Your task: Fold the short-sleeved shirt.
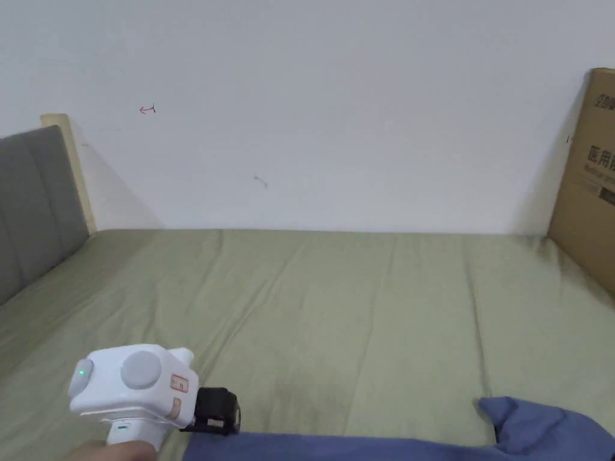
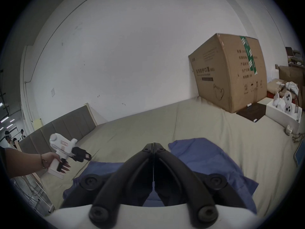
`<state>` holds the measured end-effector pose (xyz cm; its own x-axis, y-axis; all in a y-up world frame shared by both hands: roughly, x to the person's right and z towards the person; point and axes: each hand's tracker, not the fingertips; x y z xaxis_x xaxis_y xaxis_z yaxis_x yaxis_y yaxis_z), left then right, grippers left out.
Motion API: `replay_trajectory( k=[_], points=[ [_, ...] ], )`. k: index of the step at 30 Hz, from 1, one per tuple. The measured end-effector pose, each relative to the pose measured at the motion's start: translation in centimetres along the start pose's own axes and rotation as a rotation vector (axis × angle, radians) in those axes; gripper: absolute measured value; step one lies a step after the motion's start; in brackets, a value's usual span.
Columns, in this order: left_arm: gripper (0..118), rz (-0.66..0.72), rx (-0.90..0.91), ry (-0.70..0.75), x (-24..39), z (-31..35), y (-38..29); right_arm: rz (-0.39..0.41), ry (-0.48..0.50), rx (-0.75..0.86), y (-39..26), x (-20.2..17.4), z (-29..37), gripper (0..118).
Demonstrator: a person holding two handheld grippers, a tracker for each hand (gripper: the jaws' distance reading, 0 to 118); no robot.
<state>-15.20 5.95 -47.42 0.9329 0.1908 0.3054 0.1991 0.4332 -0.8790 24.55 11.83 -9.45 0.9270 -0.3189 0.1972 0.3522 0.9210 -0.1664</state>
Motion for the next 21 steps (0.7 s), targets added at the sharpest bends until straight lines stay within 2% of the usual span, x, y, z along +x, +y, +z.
replay_trajectory(
  k=[2,4,6,8,12,13,15,16,17,18,20,21],
  points=[
    [113,-0.045,-0.070,0.050,-0.3,-2.7,-0.2,0.006,0.007,-0.021,-0.4,-0.3,-0.4,0],
    [118,-0.048,-0.140,0.075,-1.1,-5.0,-1.4,0.018,0.010,-0.048,-0.6,-0.2,-0.7,0],
    [118,-0.047,-0.040,0.008,-1.1,-4.7,-1.9,0.023,0.011,-0.083,-1.0,-0.1,-0.8,0],
    [118,-0.027,-0.003,0.027,-1.1,-4.9,-2.7,0.011,0.011,-0.108,-1.4,0.2,-0.9,0],
    [115,-0.079,0.039,0.095,0.7,-3.8,-3.4,-0.028,0.000,-0.132,-2.4,1.0,-0.7,0],
    [109,-0.114,0.070,0.120,1.2,-3.1,-4.0,-0.040,-0.010,-0.141,-2.7,1.1,-0.6,0],
    [80,-0.172,0.140,0.153,2.1,-1.5,-5.2,-0.062,-0.024,-0.155,-2.9,1.6,-0.5,0],
    [55,-0.184,0.161,0.140,2.2,-0.8,-5.5,-0.072,-0.025,-0.156,-2.8,1.8,-0.3,0],
    [11,-0.183,0.165,0.079,2.3,0.0,-5.6,-0.079,-0.025,-0.156,-2.8,2.0,-0.1,0],
    [3,-0.187,0.157,0.076,2.6,0.6,-5.8,-0.082,-0.026,-0.153,-2.6,2.3,0.0,0],
    [3,-0.158,0.154,-0.051,2.8,2.0,-5.9,-0.086,-0.029,-0.138,-2.2,2.9,0.3,0],
    [3,-0.175,0.164,-0.060,3.3,2.6,-6.3,-0.078,-0.058,-0.121,-1.8,3.2,0.4,0]
  ],
)
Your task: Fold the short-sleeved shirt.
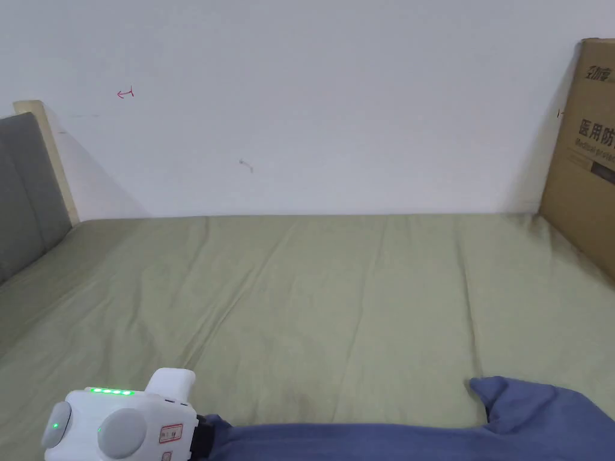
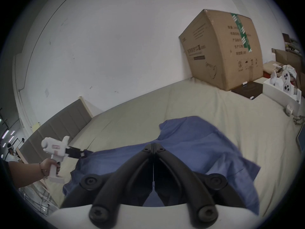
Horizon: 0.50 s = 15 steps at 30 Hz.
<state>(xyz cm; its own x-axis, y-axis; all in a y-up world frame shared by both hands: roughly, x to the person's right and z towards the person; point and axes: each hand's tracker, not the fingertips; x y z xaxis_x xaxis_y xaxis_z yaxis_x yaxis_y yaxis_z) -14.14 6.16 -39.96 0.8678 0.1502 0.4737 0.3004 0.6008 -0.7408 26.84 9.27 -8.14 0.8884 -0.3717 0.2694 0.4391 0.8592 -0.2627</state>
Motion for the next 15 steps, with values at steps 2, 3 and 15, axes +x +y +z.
replay_trajectory(
  k=[2,3,15],
  points=[
    [3,-0.057,0.035,0.045,1.4,1.3,-0.2,-0.004,-0.011,0.022,1.3,0.9,-0.1,0],
    [3,-0.063,0.053,0.033,1.8,2.0,-0.2,-0.027,0.004,0.028,2.4,1.7,-0.4,0],
    [3,0.002,0.111,-0.036,2.7,6.1,0.8,-0.029,-0.191,-0.506,13.8,10.4,-18.7,117]
  ],
)
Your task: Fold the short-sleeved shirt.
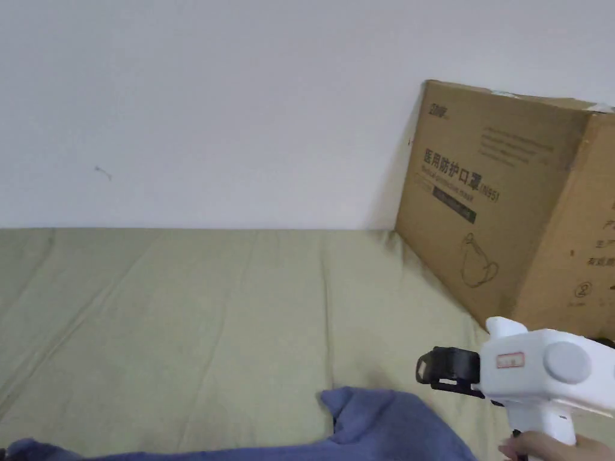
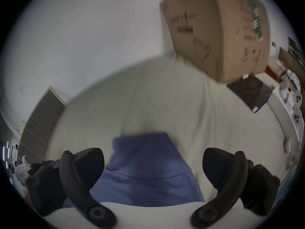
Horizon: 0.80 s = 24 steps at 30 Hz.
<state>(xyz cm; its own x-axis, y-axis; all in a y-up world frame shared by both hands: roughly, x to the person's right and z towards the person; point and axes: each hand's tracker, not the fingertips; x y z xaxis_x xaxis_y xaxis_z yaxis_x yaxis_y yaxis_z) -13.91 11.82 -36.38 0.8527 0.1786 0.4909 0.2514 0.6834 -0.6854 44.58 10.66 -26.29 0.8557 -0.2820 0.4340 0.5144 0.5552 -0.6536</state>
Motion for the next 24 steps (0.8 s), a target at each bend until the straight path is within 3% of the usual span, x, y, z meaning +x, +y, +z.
replay_trajectory(
  k=[3,6,9,10,12,13,15,16,17,24],
  points=[
    [3,-0.060,-0.014,0.018,0.3,-0.3,0.1,-0.007,-0.067,-0.133,1.3,1.1,-4.3,117],
    [3,-0.067,-0.017,0.044,0.1,-0.3,0.2,0.085,-0.162,-0.206,1.3,1.2,-7.6,117],
    [3,-0.049,-0.036,0.062,-0.6,-1.1,0.0,0.145,-0.128,-0.277,0.1,0.4,-9.5,112],
    [3,-0.049,-0.046,0.075,-0.7,-1.5,-0.1,0.152,-0.097,-0.299,-0.3,0.1,-9.9,105],
    [3,-0.055,-0.061,0.091,-1.7,-2.1,-0.8,0.247,-0.185,-0.262,-1.1,-0.9,-10.1,97],
    [3,-0.058,-0.069,0.096,-2.0,-2.4,-0.9,0.268,-0.169,-0.237,-1.1,-1.2,-10.0,89],
    [3,-0.054,-0.080,0.106,-2.4,-2.7,-1.3,0.272,-0.113,-0.231,-1.3,-1.7,-9.1,44],
    [3,-0.045,-0.083,0.109,-3.0,-2.6,-1.4,0.270,-0.086,-0.233,-1.4,-1.7,-8.5,10],
    [3,-0.030,-0.085,0.110,-3.2,-2.6,-1.6,0.254,-0.043,-0.249,-1.6,-1.6,-8.0,0],
    [3,0.061,-0.060,0.096,-3.8,-0.7,-1.5,0.107,-0.015,0.035,-2.0,-0.9,-1.0,0]
  ],
)
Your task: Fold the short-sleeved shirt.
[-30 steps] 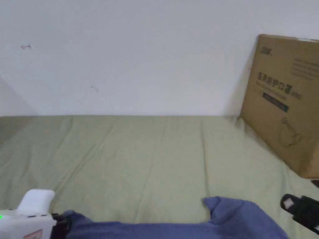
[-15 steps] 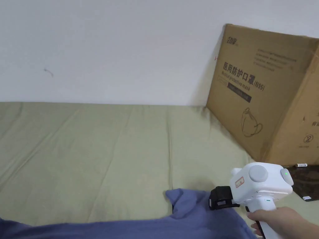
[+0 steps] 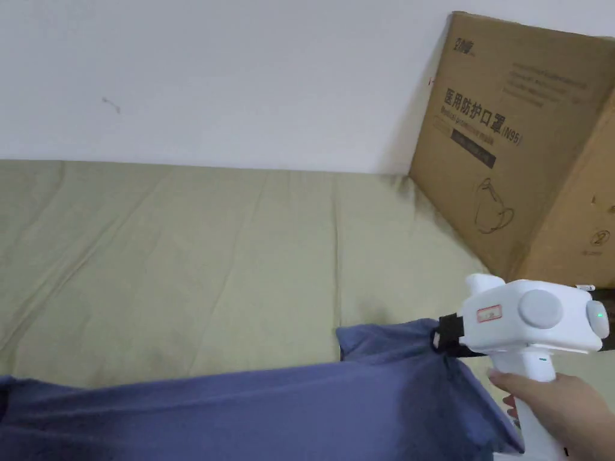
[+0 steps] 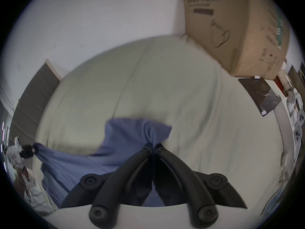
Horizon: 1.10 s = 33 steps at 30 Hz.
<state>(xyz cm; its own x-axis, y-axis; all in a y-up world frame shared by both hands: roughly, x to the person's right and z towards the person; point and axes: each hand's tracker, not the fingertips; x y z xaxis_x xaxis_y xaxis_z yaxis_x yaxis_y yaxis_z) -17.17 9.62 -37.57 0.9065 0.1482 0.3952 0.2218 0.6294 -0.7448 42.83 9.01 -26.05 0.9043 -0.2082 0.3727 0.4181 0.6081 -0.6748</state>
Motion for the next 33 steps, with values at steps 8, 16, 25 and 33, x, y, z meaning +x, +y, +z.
replay_trajectory(
  k=[8,16,25,33],
  points=[
    [3,0.044,0.139,-0.023,-0.1,2.2,2.7,-0.059,0.024,0.148,2.3,-0.5,6.0,0],
    [3,-0.014,0.114,-0.096,-0.4,4.6,1.0,0.006,0.018,0.154,-4.3,-0.7,11.7,0],
    [3,0.047,-0.044,-0.224,-3.2,6.6,-7.3,-0.132,0.111,-0.010,-16.9,2.9,16.1,0],
    [113,0.160,-0.138,-0.306,-3.3,7.1,-11.8,-0.158,0.011,-0.073,-19.4,3.3,14.2,101]
  ],
)
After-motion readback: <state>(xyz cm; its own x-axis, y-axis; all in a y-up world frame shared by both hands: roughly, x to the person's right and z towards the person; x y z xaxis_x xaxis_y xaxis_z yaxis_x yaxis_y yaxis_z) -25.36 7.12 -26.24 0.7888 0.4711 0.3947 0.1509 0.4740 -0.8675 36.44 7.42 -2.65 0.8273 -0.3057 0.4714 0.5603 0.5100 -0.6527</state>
